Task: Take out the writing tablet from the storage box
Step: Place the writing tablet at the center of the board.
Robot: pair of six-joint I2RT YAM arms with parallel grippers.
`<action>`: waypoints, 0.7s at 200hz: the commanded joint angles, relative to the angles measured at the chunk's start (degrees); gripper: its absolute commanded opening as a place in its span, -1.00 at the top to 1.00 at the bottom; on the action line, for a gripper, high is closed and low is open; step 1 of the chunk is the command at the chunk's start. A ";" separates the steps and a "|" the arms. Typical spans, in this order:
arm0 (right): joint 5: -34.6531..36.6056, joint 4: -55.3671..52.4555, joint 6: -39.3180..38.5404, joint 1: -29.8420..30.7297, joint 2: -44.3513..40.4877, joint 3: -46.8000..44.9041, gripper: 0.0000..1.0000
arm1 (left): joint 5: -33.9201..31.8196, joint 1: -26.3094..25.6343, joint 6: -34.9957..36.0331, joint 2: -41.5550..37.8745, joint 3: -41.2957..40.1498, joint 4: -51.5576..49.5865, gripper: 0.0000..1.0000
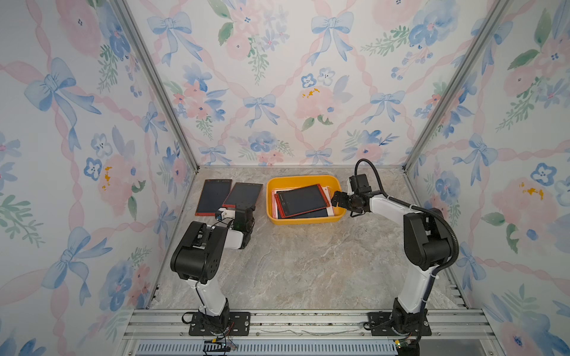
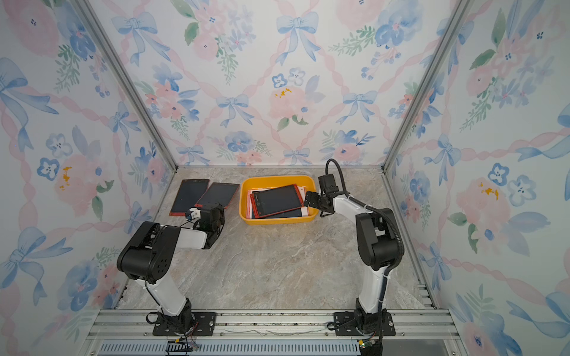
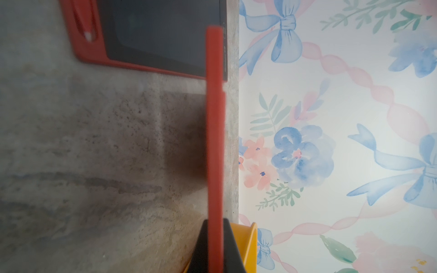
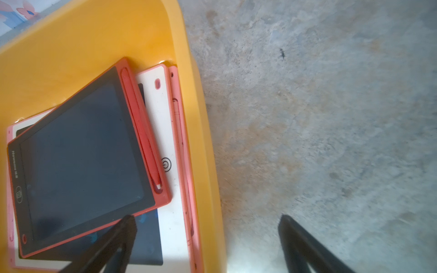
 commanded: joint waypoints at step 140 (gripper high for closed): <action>0.36 -0.09 -0.03 -1.23 -1.29 -2.10 -0.94 | -3.57 -3.54 -6.18 1.82 1.97 -9.78 0.13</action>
